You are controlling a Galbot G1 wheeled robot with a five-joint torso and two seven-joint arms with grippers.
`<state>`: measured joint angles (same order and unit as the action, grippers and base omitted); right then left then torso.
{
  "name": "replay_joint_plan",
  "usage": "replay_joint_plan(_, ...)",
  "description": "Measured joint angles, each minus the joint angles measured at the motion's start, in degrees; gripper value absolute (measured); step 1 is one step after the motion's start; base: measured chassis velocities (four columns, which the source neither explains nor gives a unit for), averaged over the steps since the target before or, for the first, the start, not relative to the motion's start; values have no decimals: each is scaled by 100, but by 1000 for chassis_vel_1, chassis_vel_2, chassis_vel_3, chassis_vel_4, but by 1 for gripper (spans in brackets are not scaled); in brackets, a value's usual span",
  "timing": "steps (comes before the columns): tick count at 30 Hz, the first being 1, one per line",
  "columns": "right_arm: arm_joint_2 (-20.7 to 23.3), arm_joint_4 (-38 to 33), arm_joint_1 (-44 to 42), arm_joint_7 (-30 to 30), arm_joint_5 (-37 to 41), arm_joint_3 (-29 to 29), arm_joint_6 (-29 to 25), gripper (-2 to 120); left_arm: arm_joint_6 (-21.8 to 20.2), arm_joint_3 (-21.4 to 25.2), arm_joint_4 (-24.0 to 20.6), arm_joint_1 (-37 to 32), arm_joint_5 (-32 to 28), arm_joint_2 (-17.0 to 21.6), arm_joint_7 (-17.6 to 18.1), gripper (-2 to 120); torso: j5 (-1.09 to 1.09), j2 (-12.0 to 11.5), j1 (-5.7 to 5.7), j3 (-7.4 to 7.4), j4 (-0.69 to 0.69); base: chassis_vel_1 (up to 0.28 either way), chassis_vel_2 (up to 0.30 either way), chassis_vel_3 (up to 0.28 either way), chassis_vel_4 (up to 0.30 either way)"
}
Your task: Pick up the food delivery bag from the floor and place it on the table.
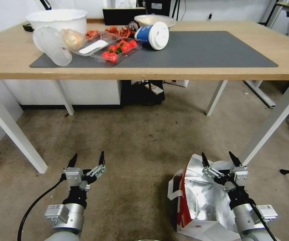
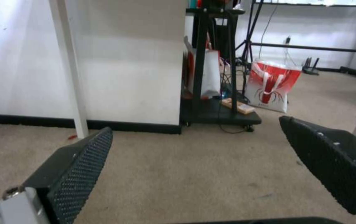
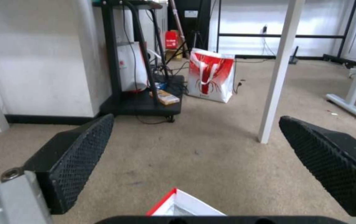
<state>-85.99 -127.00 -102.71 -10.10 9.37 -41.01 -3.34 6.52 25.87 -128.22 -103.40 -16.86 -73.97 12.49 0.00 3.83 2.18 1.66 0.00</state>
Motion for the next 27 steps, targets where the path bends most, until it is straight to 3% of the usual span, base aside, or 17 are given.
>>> replay_joint_plan(8,32,0,-2,0,7,-51,1,100,0,0,13,20,-24,20,8,100,0,-171,-6,-164,0,0,0,0,0)
replay_joint_plan(27,-1,37,-2,-4,-60,-9,17,100,92,30,130,99,-138,60,-28,100,0,-242,-36,-166,0,0,0,0,0)
